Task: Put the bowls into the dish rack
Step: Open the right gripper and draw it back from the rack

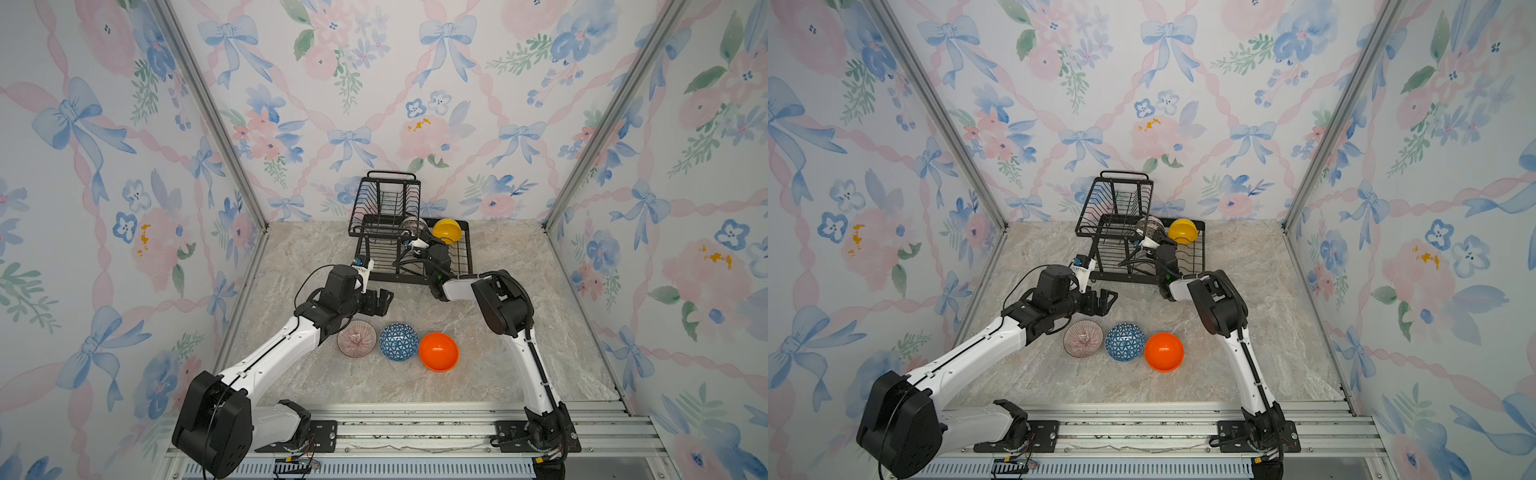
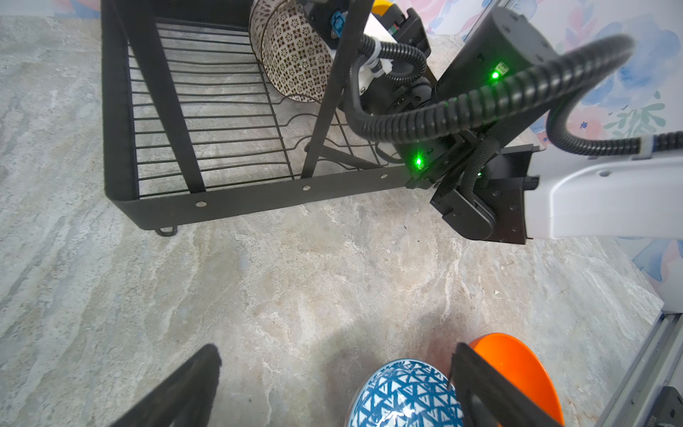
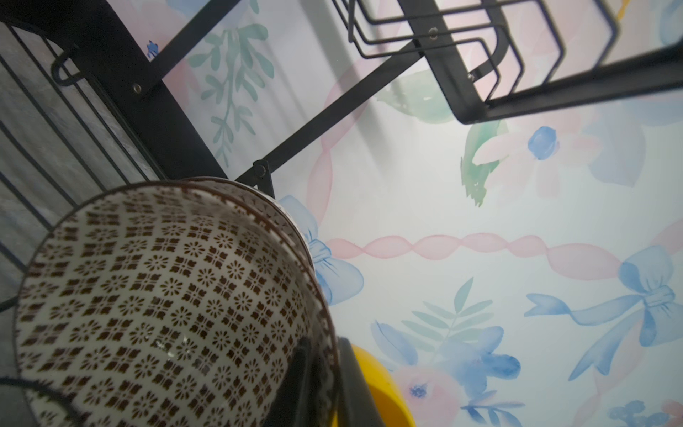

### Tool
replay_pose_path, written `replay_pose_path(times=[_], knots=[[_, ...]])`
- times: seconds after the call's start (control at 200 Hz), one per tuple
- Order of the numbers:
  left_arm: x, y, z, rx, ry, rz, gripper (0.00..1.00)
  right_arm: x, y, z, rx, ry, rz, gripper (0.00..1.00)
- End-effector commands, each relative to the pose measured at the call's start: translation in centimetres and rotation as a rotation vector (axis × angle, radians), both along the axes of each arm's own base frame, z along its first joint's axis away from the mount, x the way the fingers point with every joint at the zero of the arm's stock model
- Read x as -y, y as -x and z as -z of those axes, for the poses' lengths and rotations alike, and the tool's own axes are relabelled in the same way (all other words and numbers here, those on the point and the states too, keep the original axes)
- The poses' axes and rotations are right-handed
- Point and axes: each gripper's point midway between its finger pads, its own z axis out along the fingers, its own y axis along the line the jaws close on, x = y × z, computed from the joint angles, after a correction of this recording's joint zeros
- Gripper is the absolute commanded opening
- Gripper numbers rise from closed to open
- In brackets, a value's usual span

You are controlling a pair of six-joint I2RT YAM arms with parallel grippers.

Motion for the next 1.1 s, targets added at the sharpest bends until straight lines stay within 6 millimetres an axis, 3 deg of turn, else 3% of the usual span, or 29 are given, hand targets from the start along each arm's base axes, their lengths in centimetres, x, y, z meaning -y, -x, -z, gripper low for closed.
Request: replay_pose_path(times=[0.0, 0.315, 0.59, 0.68, 0.745, 0.88, 1.095], knots=[[-0.2, 0.2, 0.0, -0.009, 0.008, -0.005, 0.98, -0.3, 0.6, 0.8, -0.009, 0.034, 0.002, 0.14], [-0.3, 0.4, 0.0, -0.009, 0.010, -0.004, 0.98, 0.4, 1.1, 0.1, -0.006, 0.034, 0.009, 0.18], [-0.4, 0.4, 0.0, -0.006, 0.007, -0.010, 0.98, 1.3, 1.7, -2.1, 0.005, 0.006, 0.019, 0.26], [-0.5, 0.4, 0.3, -0.009, 0.002, -0.014, 0.98, 1.5, 2.1, -2.5, 0.002, 0.006, 0.018, 0.34], [-0.6, 0.4, 0.4, -0.010, 0.001, -0.017, 0.98, 1.7, 2.4, -2.8, 0.003, 0.004, 0.019, 0.46], [-0.6, 0.5, 0.5, -0.009, 0.001, -0.018, 0.98, 2.2, 3.0, -3.1, 0.008, 0.007, 0.025, 0.56], [-0.7, 0.5, 0.5, -0.003, 0.002, -0.018, 0.98, 3.2, 4.2, -3.9, 0.025, 0.008, 0.042, 0.95]])
